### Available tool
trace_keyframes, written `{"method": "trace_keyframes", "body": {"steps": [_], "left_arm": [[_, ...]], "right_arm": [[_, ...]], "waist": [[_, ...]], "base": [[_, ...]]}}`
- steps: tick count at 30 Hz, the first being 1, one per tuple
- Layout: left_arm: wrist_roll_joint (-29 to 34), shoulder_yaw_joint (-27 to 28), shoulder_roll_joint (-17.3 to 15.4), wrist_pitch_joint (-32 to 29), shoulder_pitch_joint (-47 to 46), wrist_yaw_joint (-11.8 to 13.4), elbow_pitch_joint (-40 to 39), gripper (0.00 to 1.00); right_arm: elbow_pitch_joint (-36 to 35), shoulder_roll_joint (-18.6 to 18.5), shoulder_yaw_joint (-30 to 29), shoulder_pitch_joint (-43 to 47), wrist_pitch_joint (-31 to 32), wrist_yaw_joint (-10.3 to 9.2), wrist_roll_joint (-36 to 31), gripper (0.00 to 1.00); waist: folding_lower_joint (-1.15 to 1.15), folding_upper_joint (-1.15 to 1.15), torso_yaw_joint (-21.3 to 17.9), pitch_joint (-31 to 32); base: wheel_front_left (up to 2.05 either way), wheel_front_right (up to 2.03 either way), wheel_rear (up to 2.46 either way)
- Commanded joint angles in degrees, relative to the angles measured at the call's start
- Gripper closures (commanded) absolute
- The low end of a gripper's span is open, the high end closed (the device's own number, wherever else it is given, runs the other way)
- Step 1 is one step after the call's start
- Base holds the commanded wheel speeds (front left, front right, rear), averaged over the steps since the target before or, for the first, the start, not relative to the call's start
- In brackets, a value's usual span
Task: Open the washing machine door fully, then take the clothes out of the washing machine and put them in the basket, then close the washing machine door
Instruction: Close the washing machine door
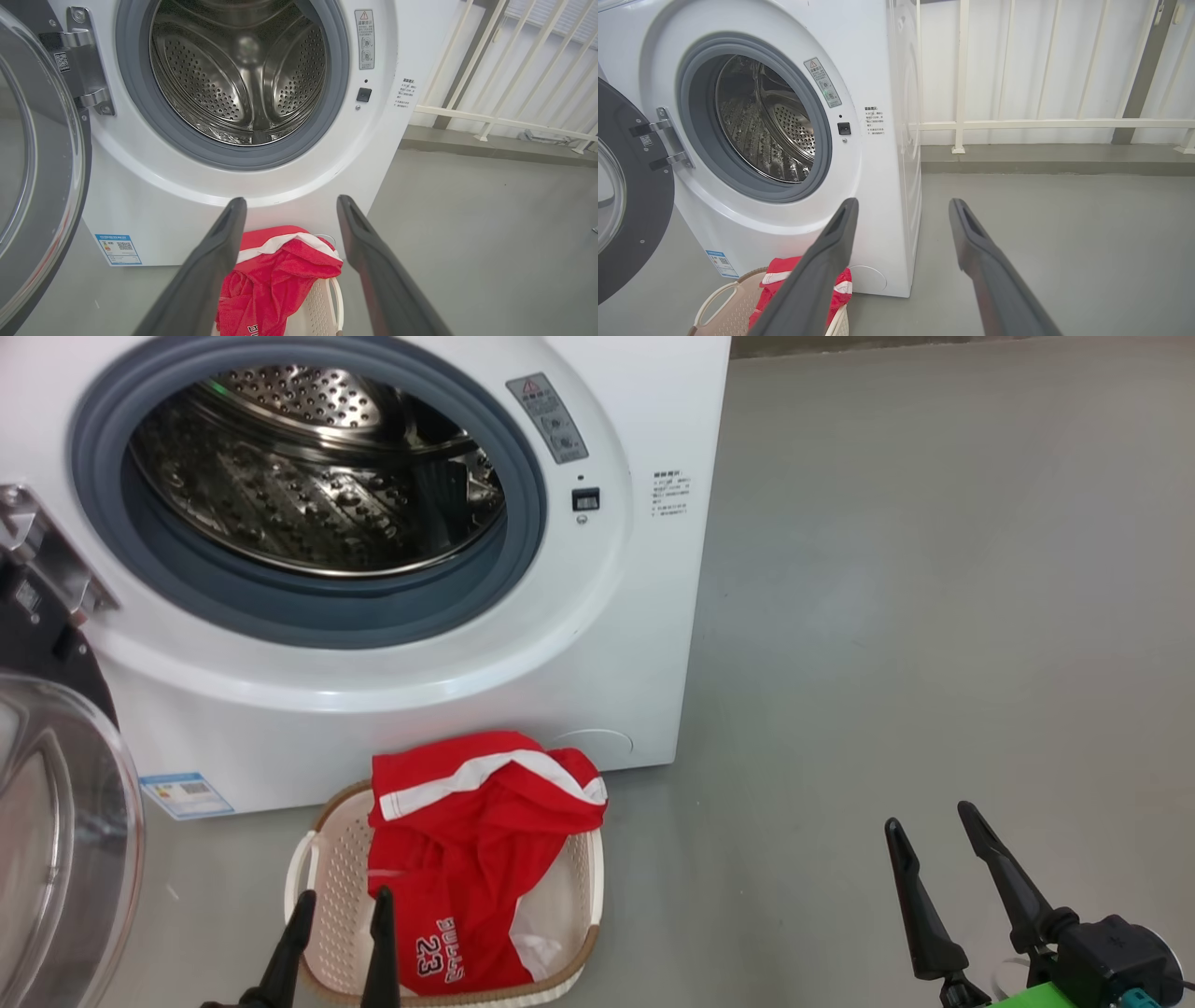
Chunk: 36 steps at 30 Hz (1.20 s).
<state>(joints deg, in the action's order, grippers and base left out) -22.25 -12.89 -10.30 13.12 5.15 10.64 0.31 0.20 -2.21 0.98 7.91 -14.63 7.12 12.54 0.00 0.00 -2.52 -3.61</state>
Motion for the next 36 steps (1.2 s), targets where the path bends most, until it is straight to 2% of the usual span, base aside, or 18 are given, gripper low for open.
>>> {"method": "trace_keyframes", "body": {"steps": [1,19,26,36], "left_arm": [[0.39,1.54,-1.15,-0.06,-1.54,0.07,-1.78,0.00],[2.43,0.69,-1.63,-0.27,-2.49,2.28,-1.72,0.00],[2.44,0.64,-1.52,0.12,-2.64,2.46,-2.16,0.00],[2.84,0.75,-1.51,0.41,-1.95,3.67,-3.28,0.00]], "right_arm": [[-1.42,-0.66,1.17,-2.13,-0.37,0.36,0.40,0.00],[-1.37,-0.66,1.02,-2.70,-0.37,0.36,0.09,0.00],[-1.41,-0.66,1.16,-2.48,-0.37,0.36,-0.31,0.00],[-1.32,-0.66,1.73,-2.12,-0.37,0.36,-0.70,0.00]], "waist": [[0.00,0.00,0.03,-0.06],[0.00,0.00,0.72,-0.42],[0.00,0.00,3.20,-0.01],[0.00,0.00,10.55,0.90]], "base": [[-0.93,0.93,0.00],[-0.15,0.15,0.00],[0.00,0.00,0.00],[0.00,0.00,0.00]]}}
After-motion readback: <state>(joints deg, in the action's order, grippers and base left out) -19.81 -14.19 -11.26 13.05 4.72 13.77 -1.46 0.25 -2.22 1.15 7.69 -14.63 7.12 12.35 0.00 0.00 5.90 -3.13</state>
